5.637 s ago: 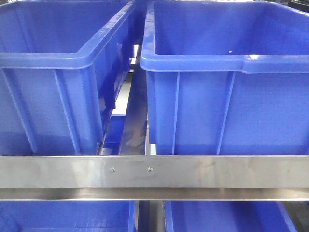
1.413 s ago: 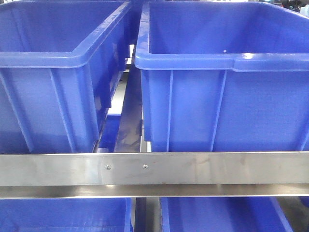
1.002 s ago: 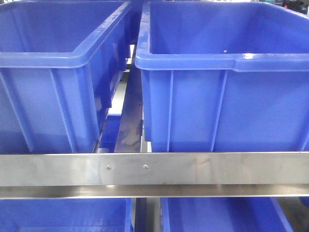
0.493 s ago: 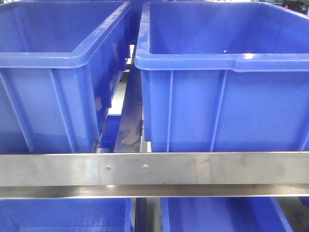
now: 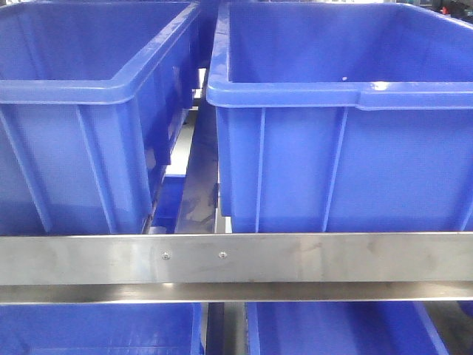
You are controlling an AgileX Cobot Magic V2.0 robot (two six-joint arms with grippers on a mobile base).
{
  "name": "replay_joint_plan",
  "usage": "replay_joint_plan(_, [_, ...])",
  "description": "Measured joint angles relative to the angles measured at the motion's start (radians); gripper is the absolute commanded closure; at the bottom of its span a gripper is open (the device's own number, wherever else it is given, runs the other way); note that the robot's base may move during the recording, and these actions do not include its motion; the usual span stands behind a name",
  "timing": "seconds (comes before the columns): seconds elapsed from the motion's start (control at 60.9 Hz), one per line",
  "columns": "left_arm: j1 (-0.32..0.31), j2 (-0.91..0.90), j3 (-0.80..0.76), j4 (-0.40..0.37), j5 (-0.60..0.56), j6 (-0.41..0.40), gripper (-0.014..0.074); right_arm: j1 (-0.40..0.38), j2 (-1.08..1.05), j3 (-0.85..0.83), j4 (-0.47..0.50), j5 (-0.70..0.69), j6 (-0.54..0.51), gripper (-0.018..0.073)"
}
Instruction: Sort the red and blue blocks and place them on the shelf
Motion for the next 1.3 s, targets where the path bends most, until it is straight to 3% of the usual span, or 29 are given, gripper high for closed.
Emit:
replay_joint_plan(0.887, [-0.005, -0.068, 0.01, 0.0, 0.002, 0.0, 0.0465, 0.0, 0.0, 0.0, 0.0, 0.004, 0.0, 0.051])
replay_joint_plan(1.085, [-0.005, -0.191, 0.089, -0.002, -0.024, 0.0, 0.0464, 0.0, 0.0, 0.0, 0.0, 0.004, 0.0, 0.051])
replay_joint_plan(1.298, [-0.005, -0.376, 0.275, -0.014, -0.046, 0.0, 0.0465, 0.0, 0.0, 0.0, 0.0, 0.006, 0.0, 0.051])
